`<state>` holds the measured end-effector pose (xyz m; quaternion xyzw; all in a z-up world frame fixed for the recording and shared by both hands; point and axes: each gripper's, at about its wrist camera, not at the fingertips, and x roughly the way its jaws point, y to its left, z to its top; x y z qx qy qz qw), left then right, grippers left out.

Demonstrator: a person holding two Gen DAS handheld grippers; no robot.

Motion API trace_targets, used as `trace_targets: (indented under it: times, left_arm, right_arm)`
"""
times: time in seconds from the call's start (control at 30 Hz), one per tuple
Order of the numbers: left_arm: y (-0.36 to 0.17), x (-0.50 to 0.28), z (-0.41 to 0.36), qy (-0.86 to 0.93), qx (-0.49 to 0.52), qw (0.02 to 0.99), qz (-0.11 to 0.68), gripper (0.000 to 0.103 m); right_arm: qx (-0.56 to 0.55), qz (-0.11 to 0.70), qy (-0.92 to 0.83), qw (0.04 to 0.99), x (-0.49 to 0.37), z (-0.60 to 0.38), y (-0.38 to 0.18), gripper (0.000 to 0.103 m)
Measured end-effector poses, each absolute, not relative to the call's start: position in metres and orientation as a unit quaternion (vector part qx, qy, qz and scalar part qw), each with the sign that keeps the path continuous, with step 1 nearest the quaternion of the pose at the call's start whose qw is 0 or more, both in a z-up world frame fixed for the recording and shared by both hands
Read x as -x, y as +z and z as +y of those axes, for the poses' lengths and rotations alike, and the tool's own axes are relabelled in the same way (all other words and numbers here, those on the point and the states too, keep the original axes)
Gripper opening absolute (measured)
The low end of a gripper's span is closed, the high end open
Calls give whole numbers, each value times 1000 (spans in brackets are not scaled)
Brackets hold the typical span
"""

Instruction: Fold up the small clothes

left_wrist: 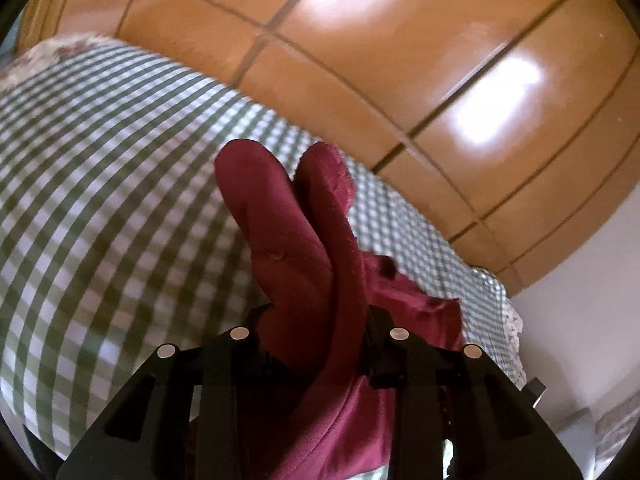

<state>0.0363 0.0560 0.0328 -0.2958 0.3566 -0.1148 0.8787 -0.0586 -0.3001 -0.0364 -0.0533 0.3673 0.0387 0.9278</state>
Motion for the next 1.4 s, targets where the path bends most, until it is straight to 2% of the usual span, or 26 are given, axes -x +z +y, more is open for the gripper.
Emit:
trace_targets:
  times: [0.23, 0.37, 0.73, 1.0, 1.4]
  left_arm:
    - [62, -40, 25, -150, 264, 889, 342, 29]
    - [70, -42, 10, -163, 250, 892, 339, 29]
    - [84, -53, -40, -203, 213, 894, 337, 29]
    - [75, -64, -92, -238, 182, 886, 353, 29]
    - [29, -90, -184, -275, 128, 862, 406, 29]
  right_arm:
    - [66, 349, -1, 935, 78, -331, -21, 101]
    - [70, 373, -59, 923, 77, -351, -31, 101]
    - [-6, 382, -37, 924, 80, -364, -55, 101]
    - [-44, 392, -23, 919, 79, -371, -56, 101]
    - [-55, 391, -17, 919, 77, -375, -58, 101]
